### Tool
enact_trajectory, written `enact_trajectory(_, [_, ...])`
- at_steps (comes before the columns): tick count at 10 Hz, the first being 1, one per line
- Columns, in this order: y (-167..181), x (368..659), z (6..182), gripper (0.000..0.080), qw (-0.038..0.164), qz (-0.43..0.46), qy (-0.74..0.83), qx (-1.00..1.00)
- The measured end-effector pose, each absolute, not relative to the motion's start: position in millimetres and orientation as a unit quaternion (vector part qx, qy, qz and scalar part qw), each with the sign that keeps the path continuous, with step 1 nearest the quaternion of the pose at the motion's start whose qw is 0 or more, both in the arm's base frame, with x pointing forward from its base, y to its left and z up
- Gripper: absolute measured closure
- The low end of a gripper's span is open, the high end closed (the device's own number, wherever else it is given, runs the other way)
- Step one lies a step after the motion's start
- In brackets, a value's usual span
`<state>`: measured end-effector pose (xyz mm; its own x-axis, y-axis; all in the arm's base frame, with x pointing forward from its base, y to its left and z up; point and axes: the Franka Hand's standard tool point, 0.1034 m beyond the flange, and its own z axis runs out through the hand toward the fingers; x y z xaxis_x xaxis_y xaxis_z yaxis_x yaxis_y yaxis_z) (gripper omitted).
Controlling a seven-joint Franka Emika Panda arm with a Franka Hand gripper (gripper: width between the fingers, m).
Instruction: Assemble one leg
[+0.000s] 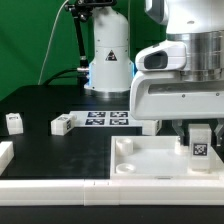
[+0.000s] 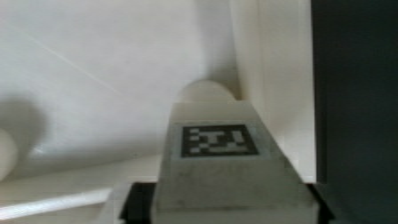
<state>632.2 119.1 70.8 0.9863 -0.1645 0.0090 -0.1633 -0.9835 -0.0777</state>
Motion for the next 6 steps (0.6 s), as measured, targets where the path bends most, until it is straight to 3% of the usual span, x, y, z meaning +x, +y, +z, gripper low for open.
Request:
enact_trajectory(3, [119.0, 632.1, 70.7, 0.0509, 0.04, -0.006, 0.109, -0.993])
enact_trajectory(6, [117.0, 631.6, 70.1, 0.0509, 0.049, 0.005, 0.293, -0.955])
